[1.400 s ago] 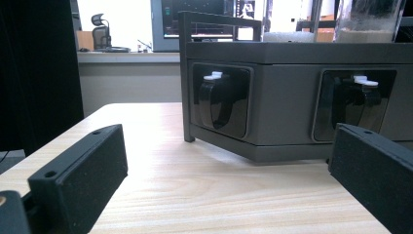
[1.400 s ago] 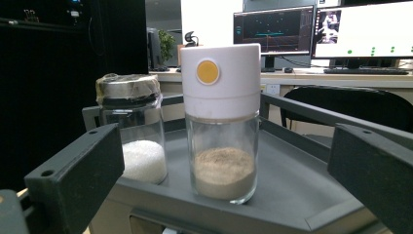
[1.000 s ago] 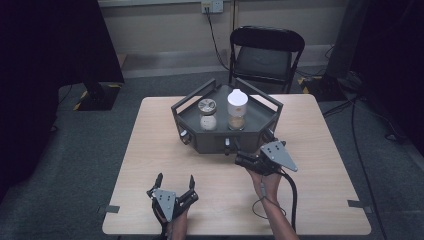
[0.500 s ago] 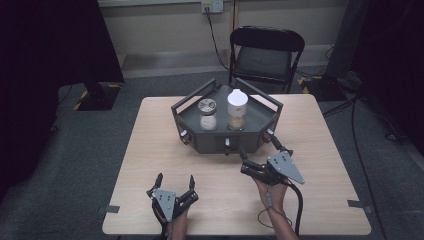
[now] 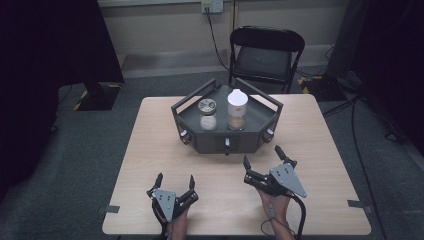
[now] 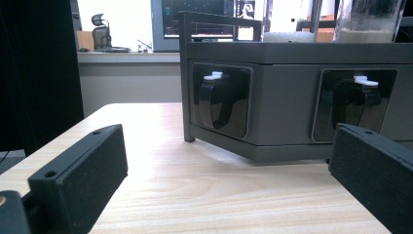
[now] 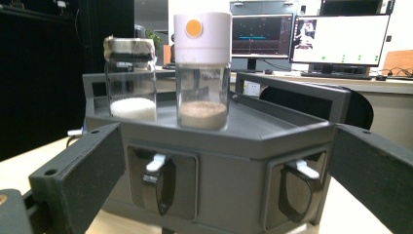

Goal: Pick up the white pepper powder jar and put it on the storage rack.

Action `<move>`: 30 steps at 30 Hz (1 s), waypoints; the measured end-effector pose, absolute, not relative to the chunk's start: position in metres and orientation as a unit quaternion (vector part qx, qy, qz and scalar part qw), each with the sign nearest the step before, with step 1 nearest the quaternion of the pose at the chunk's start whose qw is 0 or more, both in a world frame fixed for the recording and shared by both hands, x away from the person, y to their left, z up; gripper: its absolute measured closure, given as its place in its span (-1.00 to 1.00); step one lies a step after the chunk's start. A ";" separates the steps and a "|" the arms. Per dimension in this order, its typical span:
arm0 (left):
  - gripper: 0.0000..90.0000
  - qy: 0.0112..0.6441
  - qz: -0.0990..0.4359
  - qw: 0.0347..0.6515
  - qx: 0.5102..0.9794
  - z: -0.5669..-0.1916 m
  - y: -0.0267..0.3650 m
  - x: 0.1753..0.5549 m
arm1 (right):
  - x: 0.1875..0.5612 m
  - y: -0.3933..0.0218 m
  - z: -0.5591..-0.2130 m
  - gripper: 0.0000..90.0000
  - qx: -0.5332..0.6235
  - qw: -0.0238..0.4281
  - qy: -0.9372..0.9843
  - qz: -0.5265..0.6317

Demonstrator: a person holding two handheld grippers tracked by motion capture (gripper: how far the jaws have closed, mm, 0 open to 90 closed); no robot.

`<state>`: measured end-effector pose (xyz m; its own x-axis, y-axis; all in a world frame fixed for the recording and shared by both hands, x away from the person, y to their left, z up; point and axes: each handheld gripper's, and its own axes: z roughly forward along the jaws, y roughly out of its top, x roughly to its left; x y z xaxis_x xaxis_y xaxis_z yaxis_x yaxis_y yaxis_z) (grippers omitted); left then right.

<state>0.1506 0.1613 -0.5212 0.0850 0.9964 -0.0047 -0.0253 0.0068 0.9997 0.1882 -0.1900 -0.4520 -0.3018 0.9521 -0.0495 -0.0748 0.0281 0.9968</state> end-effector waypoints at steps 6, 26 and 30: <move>-1.00 0.473 0.483 0.529 0.513 -0.521 0.161 0.151 | 0.182 -0.193 -0.458 -1.00 0.391 0.449 0.563 0.574; -1.00 0.474 0.484 0.528 0.512 -0.521 0.161 0.150 | 0.165 -0.200 -0.482 -1.00 0.406 0.448 0.559 0.568; -1.00 0.474 0.484 0.528 0.512 -0.521 0.161 0.150 | 0.162 -0.201 -0.487 -1.00 0.413 0.446 0.558 0.566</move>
